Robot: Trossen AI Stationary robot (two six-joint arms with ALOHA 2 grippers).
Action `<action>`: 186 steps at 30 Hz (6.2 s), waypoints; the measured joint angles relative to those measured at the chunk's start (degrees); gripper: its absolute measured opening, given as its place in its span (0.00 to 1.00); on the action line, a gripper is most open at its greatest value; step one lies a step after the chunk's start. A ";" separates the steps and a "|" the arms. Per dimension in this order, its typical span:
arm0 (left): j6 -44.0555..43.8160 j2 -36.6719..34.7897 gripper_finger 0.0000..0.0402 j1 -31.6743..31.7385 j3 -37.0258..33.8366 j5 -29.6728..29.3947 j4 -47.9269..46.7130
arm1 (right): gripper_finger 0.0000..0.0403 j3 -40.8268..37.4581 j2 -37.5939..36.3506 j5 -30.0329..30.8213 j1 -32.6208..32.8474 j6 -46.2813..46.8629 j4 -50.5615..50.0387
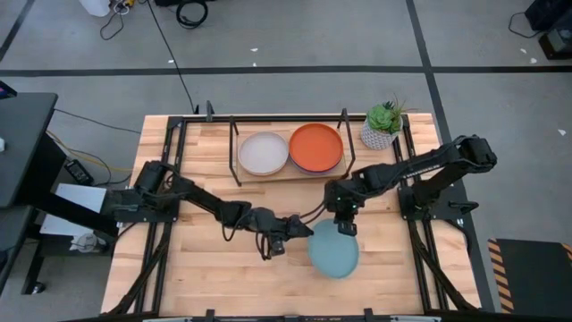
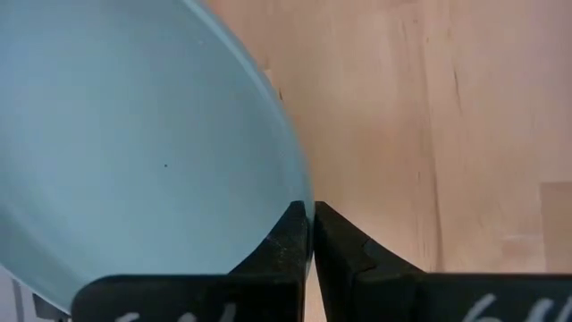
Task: Place and stack plates onto a shelf
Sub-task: Stack the light blue plate on top of the gray plate on the shelf, then return to Home Position
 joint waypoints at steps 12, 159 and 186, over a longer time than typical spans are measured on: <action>-2.03 -0.02 0.35 0.57 0.02 3.85 -2.14 | 0.05 0.00 0.00 1.07 -5.04 1.72 3.64; -78.69 -101.19 0.25 9.68 -51.27 -6.70 -32.27 | 0.08 -50.53 -71.55 29.22 5.59 -11.60 41.56; -88.94 -103.51 0.25 9.60 -53.59 1.09 -40.59 | 0.08 -50.53 -70.30 27.49 5.61 -10.52 38.05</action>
